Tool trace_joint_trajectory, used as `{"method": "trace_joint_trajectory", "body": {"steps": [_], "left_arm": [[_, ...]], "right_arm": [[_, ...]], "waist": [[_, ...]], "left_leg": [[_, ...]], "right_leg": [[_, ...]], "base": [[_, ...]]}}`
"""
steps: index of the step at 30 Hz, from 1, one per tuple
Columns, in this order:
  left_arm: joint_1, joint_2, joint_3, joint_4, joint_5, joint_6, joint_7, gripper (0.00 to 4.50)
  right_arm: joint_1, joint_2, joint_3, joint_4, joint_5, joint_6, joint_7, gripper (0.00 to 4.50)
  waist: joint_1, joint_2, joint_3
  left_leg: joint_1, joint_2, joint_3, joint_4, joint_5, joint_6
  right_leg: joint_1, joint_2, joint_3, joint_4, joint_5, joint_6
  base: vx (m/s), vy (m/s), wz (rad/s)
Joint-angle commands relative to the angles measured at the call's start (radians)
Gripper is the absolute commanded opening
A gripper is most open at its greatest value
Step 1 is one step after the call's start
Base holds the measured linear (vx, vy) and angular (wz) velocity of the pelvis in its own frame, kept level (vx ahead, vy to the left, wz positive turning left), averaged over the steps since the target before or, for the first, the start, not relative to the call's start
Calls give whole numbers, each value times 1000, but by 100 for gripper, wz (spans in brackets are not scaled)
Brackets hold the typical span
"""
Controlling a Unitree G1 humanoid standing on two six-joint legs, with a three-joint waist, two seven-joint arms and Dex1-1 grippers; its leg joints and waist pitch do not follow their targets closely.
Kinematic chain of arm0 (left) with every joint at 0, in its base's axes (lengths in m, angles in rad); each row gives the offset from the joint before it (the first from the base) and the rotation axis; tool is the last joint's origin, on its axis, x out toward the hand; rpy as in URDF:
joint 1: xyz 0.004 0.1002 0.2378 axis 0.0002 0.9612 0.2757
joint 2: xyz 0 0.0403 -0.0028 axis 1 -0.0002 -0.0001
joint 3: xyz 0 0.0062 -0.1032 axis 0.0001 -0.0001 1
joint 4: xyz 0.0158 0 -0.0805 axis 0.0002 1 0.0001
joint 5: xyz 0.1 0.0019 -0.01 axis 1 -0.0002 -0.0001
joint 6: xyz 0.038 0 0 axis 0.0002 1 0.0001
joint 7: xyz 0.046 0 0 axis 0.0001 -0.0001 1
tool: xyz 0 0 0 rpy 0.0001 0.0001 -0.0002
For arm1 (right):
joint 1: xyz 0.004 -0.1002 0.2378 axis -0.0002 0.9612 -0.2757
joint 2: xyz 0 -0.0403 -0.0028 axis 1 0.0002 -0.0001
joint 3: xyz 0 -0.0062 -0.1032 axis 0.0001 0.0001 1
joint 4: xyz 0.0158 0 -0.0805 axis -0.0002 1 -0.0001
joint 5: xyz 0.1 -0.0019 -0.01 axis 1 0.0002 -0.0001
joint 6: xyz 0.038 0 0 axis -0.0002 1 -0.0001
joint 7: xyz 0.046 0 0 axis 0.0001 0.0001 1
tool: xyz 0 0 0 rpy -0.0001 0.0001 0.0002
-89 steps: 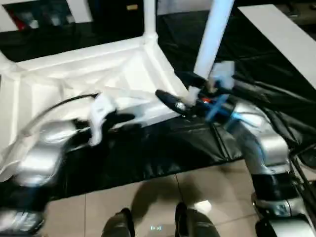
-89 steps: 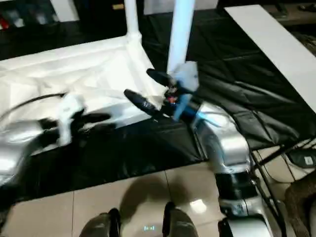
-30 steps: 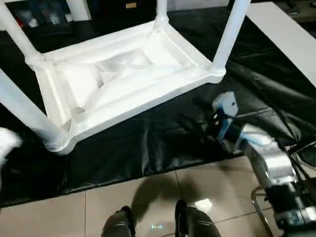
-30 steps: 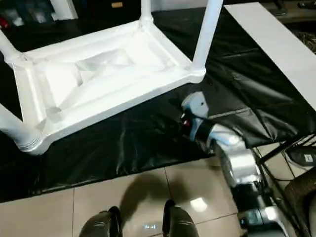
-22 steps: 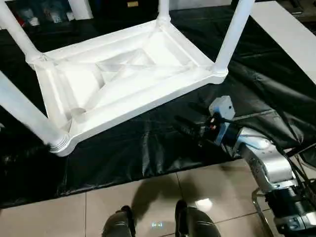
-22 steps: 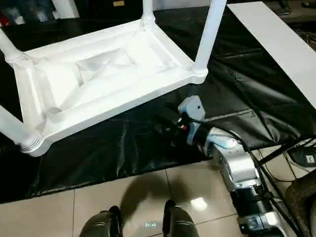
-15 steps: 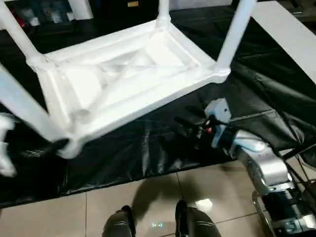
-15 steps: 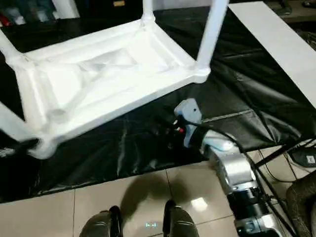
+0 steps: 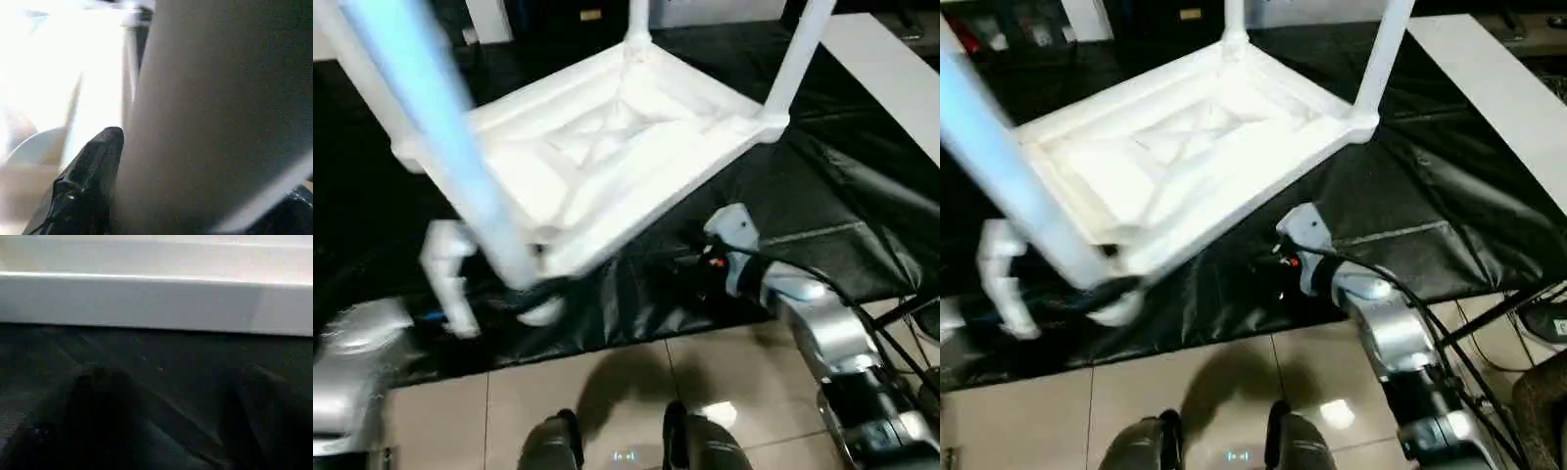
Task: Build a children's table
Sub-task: Rotate table base
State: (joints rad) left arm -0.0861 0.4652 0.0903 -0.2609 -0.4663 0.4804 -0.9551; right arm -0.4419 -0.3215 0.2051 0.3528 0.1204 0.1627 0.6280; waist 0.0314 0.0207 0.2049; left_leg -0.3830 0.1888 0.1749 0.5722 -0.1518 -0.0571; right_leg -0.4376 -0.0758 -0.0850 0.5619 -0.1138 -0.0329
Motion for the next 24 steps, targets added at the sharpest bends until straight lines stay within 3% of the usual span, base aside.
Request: {"method": "trace_joint_trajectory", "body": {"steps": [1, 6, 7, 8, 11, 13, 16, 19, 24], "left_arm": [[-4, -7, -42, -41, -16, 23, -1, 338], [-25, -53, -124, -85, -34, 53, 11, 338], [-32, -72, -148, -91, -36, 59, 17, 338], [-38, -84, -163, -92, -37, 63, 20, 338], [-67, -138, -227, -87, -26, 62, 39, 338], [-67, -138, -227, -87, -26, 62, 39, 338], [-137, -227, -303, -46, 1, 37, 68, 338], [-148, -239, -313, -37, 9, 30, 70, 338], [-235, -286, -304, 105, 112, -70, 138, 338]], "right_arm": [[-24, 9, 6, 48, -27, -14, -28, 450], [-89, 56, 16, 135, -51, -39, -53, 450], [-109, 74, 17, 161, -56, -50, -60, 450], [-122, 85, 17, 178, -58, -57, -64, 450], [-172, 128, 21, 223, -64, -78, -79, 450], [-172, 128, 21, 223, -64, -78, -79, 450], [-211, 163, 33, 262, -78, -104, -81, 450], [-216, 167, 34, 269, -80, -108, -81, 450], [-226, 165, 19, 308, -104, -134, -100, 450]], "waist": [[-4, 1, -83], [-10, 2, -87], [-10, -6, -86], [-11, -2, -87], [-27, -11, -83], [-32, -9, -82], [-47, -10, -84], [-49, -14, -85], [-52, -15, -91]], "left_leg": [[20, 30, -11, -69, -298, 41], [20, 31, -7, -65, -272, 52], [18, 30, -6, -64, -271, 53], [16, 30, -8, -65, -270, 53], [14, 30, -11, -66, -301, 45], [13, 29, -14, -66, -310, 40], [11, 27, -14, -62, -318, 41], [9, 26, -14, -60, -314, 45], [5, 23, -9, -55, -260, 74]], "right_leg": [[56, -62, 54, -69, -478, -149], [56, -59, 54, -61, -428, -179], [58, -58, 53, -62, -425, -174], [60, -60, 53, -57, -423, -178], [61, -60, 48, -65, -470, -165], [62, -60, 47, -66, -489, -151], [62, -60, 46, -67, -496, -148], [64, -61, 45, -68, -494, -145], [67, -59, 45, -65, -431, -160]], "base": [[0, 0, 0], [0, 0, 0], [0, 0, 0], [0, 0, 0], [0, 0, 0], [0, 0, 0], [0, 0, 0], [0, 0, 0], [0, 0, 0]]}}
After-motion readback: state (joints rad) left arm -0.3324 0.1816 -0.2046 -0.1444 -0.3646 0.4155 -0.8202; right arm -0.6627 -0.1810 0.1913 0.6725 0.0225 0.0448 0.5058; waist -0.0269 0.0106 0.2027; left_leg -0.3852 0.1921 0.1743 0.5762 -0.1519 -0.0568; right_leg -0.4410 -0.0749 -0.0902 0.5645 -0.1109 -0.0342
